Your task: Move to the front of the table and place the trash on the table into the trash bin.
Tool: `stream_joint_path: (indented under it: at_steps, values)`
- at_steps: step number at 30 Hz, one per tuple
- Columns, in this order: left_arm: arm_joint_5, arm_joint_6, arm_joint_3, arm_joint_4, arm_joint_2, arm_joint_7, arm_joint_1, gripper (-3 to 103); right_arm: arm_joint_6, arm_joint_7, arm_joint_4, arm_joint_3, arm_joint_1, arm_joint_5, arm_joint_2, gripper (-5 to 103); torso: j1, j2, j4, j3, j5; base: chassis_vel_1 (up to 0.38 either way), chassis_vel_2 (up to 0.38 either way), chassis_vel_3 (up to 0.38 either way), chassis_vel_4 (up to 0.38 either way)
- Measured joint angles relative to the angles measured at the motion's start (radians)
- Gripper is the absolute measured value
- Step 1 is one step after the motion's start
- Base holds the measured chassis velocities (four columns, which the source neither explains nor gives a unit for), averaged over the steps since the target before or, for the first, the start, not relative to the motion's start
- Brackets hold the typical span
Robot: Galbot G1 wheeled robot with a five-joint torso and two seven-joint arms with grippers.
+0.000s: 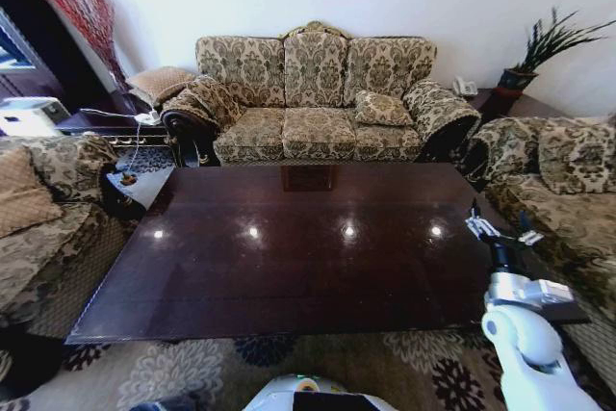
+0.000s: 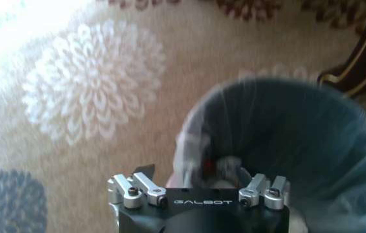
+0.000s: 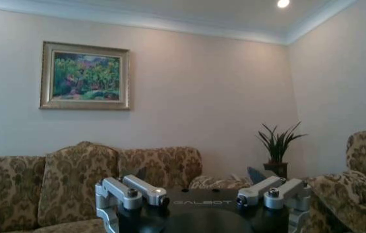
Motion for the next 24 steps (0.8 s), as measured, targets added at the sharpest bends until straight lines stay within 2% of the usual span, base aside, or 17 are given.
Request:
stream_joint_path:
  at_steps: [3, 4, 6, 7, 8, 10, 11, 14, 15, 16, 18, 19, 22, 24]
  values:
    - [-0.04, 0.012, -0.062, -0.173, 0.014, 0.031, 0.087, 97, -0.004, -0.004, 0.018, -0.029, -0.02, -0.007, 0.01, 100, 0.0, 0.0, 0.0006, 0.0, 0.0007, 0.0, 0.0, 0.0, 0.0]
    - [-0.04, 0.012, -0.062, -0.173, 0.014, 0.031, 0.087, 97, -0.004, -0.004, 0.018, -0.029, -0.02, -0.007, 0.01, 100, 0.0, 0.0, 0.0006, 0.0, 0.0007, 0.0, 0.0, 0.0, 0.0]
    - [-0.083, 0.008, -0.112, -0.336, 0.044, 0.05, 0.119, 100, -0.016, 0.001, 0.052, -0.096, -0.039, -0.033, 0.013, 100, 0.0, 0.0, 0.0001, 0.0, 0.0002, 0.0, 0.0, 0.0, 0.0]
    - [-0.083, 0.008, -0.112, -0.336, 0.044, 0.05, 0.119, 100, -0.016, 0.001, 0.052, -0.096, -0.039, -0.033, 0.013, 100, 0.0, 0.0, 0.0001, 0.0, 0.0002, 0.0, 0.0, 0.0, 0.0]
    - [-0.085, -0.007, -0.122, -0.394, 0.06, 0.06, 0.125, 100, -0.022, 0.002, 0.069, -0.125, -0.047, -0.042, 0.013, 100, 0.0, 0.0, -0.0002, 0.0, 0.0006, 0.0, 0.0, 0.0, 0.0]
    - [-0.052, -0.072, -0.129, -0.595, 0.12, 0.089, 0.126, 100, -0.064, 0.007, 0.142, -0.224, -0.062, -0.056, 0.011, 100, 0.0, 0.0, -0.0002, 0.0, 0.0, 0.0, 0.0, 0.0, 0.0]
    - [-0.052, -0.072, -0.129, -0.595, 0.12, 0.089, 0.126, 100, -0.064, 0.007, 0.142, -0.224, -0.062, -0.056, 0.011, 100, 0.0, 0.0, -0.0002, 0.0, 0.0, 0.0, 0.0, 0.0, 0.0]
    - [-0.06, -0.086, -0.085, -0.845, 0.211, 0.114, 0.094, 100, -0.106, 0.024, 0.223, -0.307, -0.074, -0.121, 0.015, 100, 0.0, 0.0, -0.0007, 0.0, 0.0005, 0.0, 0.0, 0.0, 0.0]
    - [-0.071, -0.078, -0.061, -0.903, 0.238, 0.12, 0.084, 100, -0.11, 0.028, 0.243, -0.317, -0.081, -0.151, 0.017, 100, 0.0, 0.0, -0.0006, 0.0, 0.0003, 0.0, 0.0, 0.0, 0.0]
    - [-0.071, -0.078, -0.061, -0.903, 0.238, 0.12, 0.084, 100, -0.11, 0.028, 0.243, -0.317, -0.081, -0.151, 0.017, 100, 0.0, 0.0, -0.0006, 0.0, 0.0003, 0.0, 0.0, 0.0, 0.0]
    - [-0.1, -0.046, 0.015, -1.045, 0.303, 0.136, 0.065, 100, -0.111, 0.036, 0.29, -0.328, -0.114, -0.213, 0.024, 100, 0.0, 0.0, -0.0001, 0.0, 0.0004, 0.0, 0.0, 0.0, 0.0]
    - [-0.1, -0.046, 0.015, -1.045, 0.303, 0.136, 0.065, 100, -0.111, 0.036, 0.29, -0.328, -0.114, -0.213, 0.024, 100, 0.0, 0.0, -0.0001, 0.0, 0.0004, 0.0, 0.0, 0.0, 0.0]
    - [-0.107, -0.018, 0.147, -1.169, 0.383, 0.15, 0.051, 100, -0.081, 0.044, 0.31, -0.33, -0.195, -0.302, 0.063, 100, 0.0, 0.0, -0.0007, 0.0, 0.0003, 0.0, 0.0, 0.0, 0.0]
    - [-0.096, -0.015, 0.169, -1.194, 0.388, 0.155, 0.053, 100, -0.067, 0.049, 0.303, -0.337, -0.206, -0.326, 0.075, 100, 0.0, 0.0, -0.0007, 0.0, 0.0001, 0.0, 0.0, 0.0, 0.0]
